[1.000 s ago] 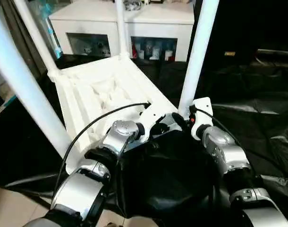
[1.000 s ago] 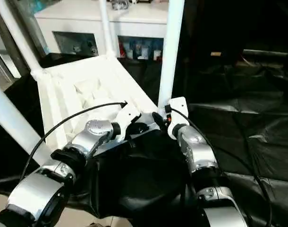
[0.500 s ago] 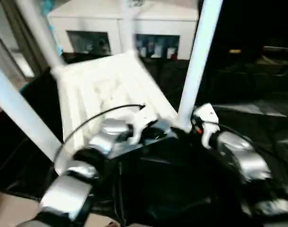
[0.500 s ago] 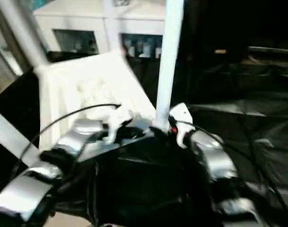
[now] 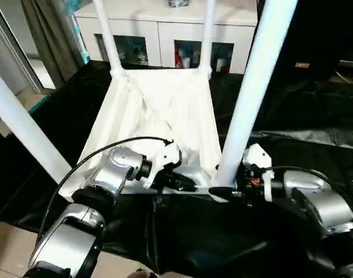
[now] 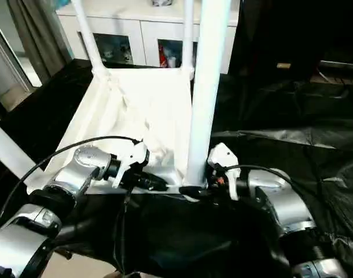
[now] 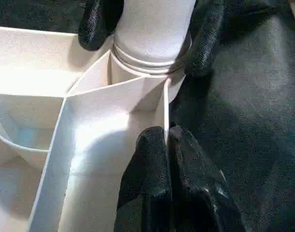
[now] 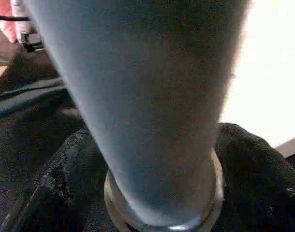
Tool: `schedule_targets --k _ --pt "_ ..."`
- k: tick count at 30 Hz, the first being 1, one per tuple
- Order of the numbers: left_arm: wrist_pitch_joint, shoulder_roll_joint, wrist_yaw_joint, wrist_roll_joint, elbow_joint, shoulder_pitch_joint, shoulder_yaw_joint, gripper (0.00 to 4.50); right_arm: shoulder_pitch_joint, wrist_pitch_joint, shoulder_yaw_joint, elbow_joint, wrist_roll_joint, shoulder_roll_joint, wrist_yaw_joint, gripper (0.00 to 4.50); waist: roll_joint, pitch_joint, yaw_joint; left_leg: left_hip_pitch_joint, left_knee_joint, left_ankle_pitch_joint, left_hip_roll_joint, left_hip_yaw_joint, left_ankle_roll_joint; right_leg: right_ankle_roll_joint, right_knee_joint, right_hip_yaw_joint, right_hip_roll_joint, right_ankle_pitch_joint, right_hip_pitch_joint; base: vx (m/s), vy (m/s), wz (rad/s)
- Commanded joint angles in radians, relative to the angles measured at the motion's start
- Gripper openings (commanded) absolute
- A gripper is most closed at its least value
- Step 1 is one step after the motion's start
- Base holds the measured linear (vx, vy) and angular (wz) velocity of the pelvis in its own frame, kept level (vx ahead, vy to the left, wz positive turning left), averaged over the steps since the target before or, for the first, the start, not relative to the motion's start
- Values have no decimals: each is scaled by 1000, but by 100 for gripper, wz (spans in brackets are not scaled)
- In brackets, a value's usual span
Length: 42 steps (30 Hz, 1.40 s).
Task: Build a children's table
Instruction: Rotate leg to tighten
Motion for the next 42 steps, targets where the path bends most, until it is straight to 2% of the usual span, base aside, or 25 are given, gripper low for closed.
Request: schedule_targets --k 1,3,6,11,13,14,15,16,17,18,20,22,26,28,31,32,33,34,35,37,38,39,40,41,42 --pt "3 2 -46 -22 -45 3 -7 0 6 25 7 -27 16 -8 19 331 -22 -69 1 23 -71 -255 34 -11 70 -252 -53 24 -22 -198 45 0 0 0" --pt "7 4 -45 -23 -56 9 -7 0 11 32 13 -32 21 -7 21 331 -22 -71 2 23 -68 -224 34 -10 81 -259 -48 23 -21 -159 45 0 0 0" --pt "11 8 -39 -25 -65 15 -6 0 21 41 15 -39 24 -2 20 298 -22 -70 3 22 -67 -220 33 -9 87 -261 -49 23 -22 -158 45 0 0 0" --pt "18 -6 23 -18 -60 13 8 0 50 52 3 -39 23 31 -29 265 -19 -68 2 24 -71 -253 33 -10 68 -247 -55 23 -22 -208 43 0 0 0" --pt "24 -40 123 -9 -35 -1 27 0 33 29 -17 38 -29 91 -183 262 -16 -66 0 25 -74 -276 33 -11 55 -240 -58 23 -22 -237 41 0 0 0" --pt "24 -40 123 -9 -35 -1 27 0 33 29 -17 38 -29 91 -183 261 -10 -62 -7 26 -78 -313 32 -12 30 -232 -63 23 -21 -271 37 0 0 0" --pt "26 -55 165 -5 -24 -7 33 0 24 15 -25 71 -54 115 -250 261 -14 -60 -13 27 -80 -354 28 -15 12 -215 -68 21 -23 -330 39 0 0 0" --pt "26 -55 165 -5 -24 -7 33 0 24 15 -25 71 -54 115 -250 261 -14 -60 -13 27 -80 -354 28 -15 12 -215 -68 21 -23 -330 39 0 0 0" --pt "27 -76 224 5 -4 -17 37 0 4 15 -44 120 -75 155 -348 261 -10 -57 -23 27 -84 -393 25 -18 -5 -186 -77 20 -23 -402 36 0 0 0" --pt "28 -100 291 19 17 -30 39 0 -18 18 -60 165 -93 193 -440 260 -12 -55 -27 29 -86 -407 25 -22 -14 -179 -79 17 -22 -423 37 0 0 0" --pt "34 -132 369 31 42 -47 42 0 -42 27 -76 204 -108 237 -536 260 -7 -52 -49 36 -87 -472 19 -26 -39 -153 -89 14 -21 -494 30 0 0 0" --pt "39 -160 437 42 65 -62 45 0 -63 35 -90 234 -115 274 -612 260 -11 -53 -55 36 -86 -480 17 -29 -36 -137 -94 11 -22 -521 32 0 0 0" --pt "44 -241 645 70 128 -116 58 0 -144 21 -116 346 -150 376 -832 260 -7 -50 -69 41 -81 -506 11 -29 -25 -105 -109 5 -18 -590 19 0 0 0" --pt "39 -256 677 79 139 -127 57 0 -168 5 -115 378 -165 396 -881 260 -6 -48 -73 48 -77 -524 7 -32 -26 -80 -121 -5 -17 -641 14 0 0 0" --pt "24 -267 669 89 148 -132 49 0 -207 -52 -99 406 -179 425 -875 260 -2 -52 -77 34 -87 -511 10 -37 -8 -72 -120 -9 -18 -601 30 0 0 0" --pt "20 -265 664 91 150 -132 46 0 -212 -63 -100 407 -175 430 -865 295 -3 -54 -76 32 -89 -500 11 -37 -5 -76 -118 -8 -18 -577 33 0 0 0" --pt "16 -257 645 90 151 -129 42 0 -213 -77 -104 400 -161 430 -834 295 -4 -56 -72 33 -92 -480 13 -33 6 -100 -115 -1 -17 -517 30 0 0 0" --pt "16 -256 644 90 151 -129 42 0 -213 -77 -104 399 -160 430 -833 319 -4 -56 -72 33 -92 -480 13 -33 6 -100 -115 -1 -17 -517 30 0 0 0" --pt "9 -242 611 89 151 -125 38 0 -207 -96 -105 381 -144 416 -778 336 -5 -57 -69 32 -92 -473 14 -30 12 -125 -110 3 -18 -481 31 0 0 0" --pt "5 -234 590 89 150 -122 34 0 -202 -101 -101 370 -139 406 -747 338 -7 -60 -66 29 -92 -450 17 -27 18 -144 -103 7 -18 -428 34 0 0 0" --pt "1 -226 563 88 148 -119 31 0 -195 -108 -91 360 -133 393 -711 352 -6 -61 -63 28 -92 -428 18 -25 22 -161 -98 10 -20 -387 36 0 0 0" --pt "-4 -209 515 83 135 -111 26 0 -175 -119 -61 328 -126 358 -625 367 -15 -63 -60 27 -89 -402 18 -21 33 -173 -95 11 -19 -355 38 0 0 0" --pt "-4 -209 515 83 135 -111 26 0 -175 -119 -61 328 -126 358 -625 367 -15 -63 -60 27 -89 -402 18 -21 33 -173 -95 11 -19 -355 38 0 0 0" --pt "-9 -197 481 79 124 -104 23 0 -159 -124 -45 304 -119 335 -570 378 -11 -65 -53 28 -86 -375 19 -19 46 -185 -91 14 -21 -325 40 0 0 0" --pt "-15 -178 434 74 107 -94 17 0 -134 -137 -23 264 -110 300 -492 378 -13 -66 -48 25 -83 -338 21 -16 62 -202 -84 15 -22 -279 44 0 0 0"
